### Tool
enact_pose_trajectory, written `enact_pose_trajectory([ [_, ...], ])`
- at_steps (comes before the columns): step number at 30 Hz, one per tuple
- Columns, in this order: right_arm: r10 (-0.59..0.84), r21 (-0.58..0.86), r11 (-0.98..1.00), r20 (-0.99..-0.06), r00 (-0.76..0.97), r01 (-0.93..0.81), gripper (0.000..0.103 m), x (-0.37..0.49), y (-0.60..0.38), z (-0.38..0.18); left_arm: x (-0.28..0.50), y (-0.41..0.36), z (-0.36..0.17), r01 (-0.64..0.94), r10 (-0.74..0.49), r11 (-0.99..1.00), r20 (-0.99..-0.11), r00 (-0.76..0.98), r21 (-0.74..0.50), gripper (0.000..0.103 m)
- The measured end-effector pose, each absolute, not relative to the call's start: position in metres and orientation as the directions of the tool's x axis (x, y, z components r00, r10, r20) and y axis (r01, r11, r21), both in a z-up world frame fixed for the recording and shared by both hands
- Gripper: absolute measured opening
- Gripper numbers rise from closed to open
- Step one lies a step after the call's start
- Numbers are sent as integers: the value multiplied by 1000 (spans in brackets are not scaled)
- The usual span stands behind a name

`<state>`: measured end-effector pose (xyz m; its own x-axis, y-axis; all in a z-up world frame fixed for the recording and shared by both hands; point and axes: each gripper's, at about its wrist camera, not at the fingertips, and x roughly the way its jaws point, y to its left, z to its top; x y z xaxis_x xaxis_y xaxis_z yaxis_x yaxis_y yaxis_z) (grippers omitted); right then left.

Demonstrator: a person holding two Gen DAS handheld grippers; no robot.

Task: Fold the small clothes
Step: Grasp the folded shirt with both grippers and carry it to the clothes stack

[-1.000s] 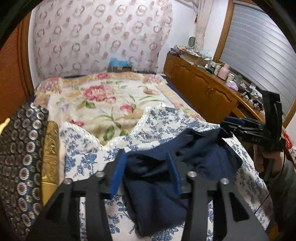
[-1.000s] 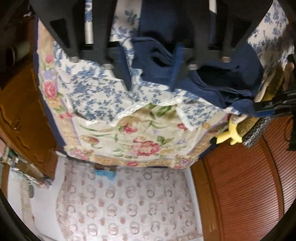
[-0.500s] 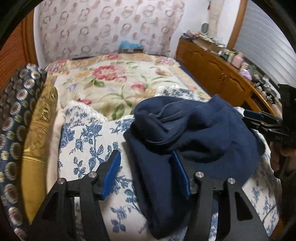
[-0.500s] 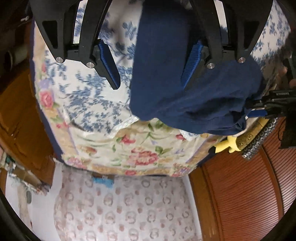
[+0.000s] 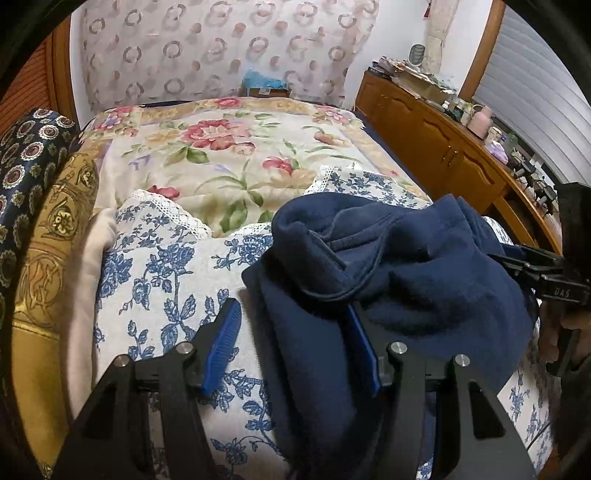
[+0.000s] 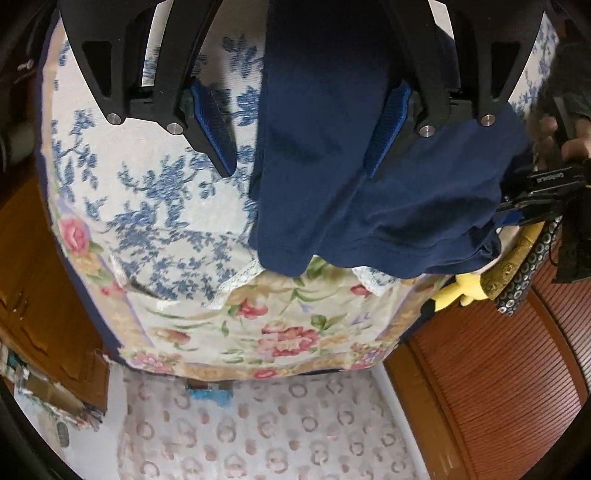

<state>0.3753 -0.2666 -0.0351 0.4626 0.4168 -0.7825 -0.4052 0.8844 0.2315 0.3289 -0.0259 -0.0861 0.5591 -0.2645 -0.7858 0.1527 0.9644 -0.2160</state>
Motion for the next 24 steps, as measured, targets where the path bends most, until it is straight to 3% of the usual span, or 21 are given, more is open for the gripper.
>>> enact_pose_trajectory([
  [4,438,236,866,-784,440,-441,73,375,-257,-37,329,-26,-87,154,-268,963,-780,566,-220,56],
  [7,474,269,844,-780,409,-465,49,375,-253,-38,328,-25,-88,168,-296,955,-772,563,-243,46],
  [8,509,303,821,-772,381,-484,35,375,-251,-38,328,-25,-88,171,-300,954,-772,561,-247,43],
  [10,527,313,808,-762,376,-499,27,373,-249,-37,328,-24,-87,176,-322,947,-768,554,-270,32],
  [12,527,290,802,-754,391,-523,18,368,-247,-33,326,-22,-84,184,-345,938,-761,549,-293,13],
  [17,554,262,792,-687,470,-551,14,348,-249,-1,297,-13,-52,245,-430,902,-668,607,-356,9],
  [24,591,151,748,-596,544,-647,14,319,-217,71,232,20,12,259,-424,898,-537,729,-357,9],
])
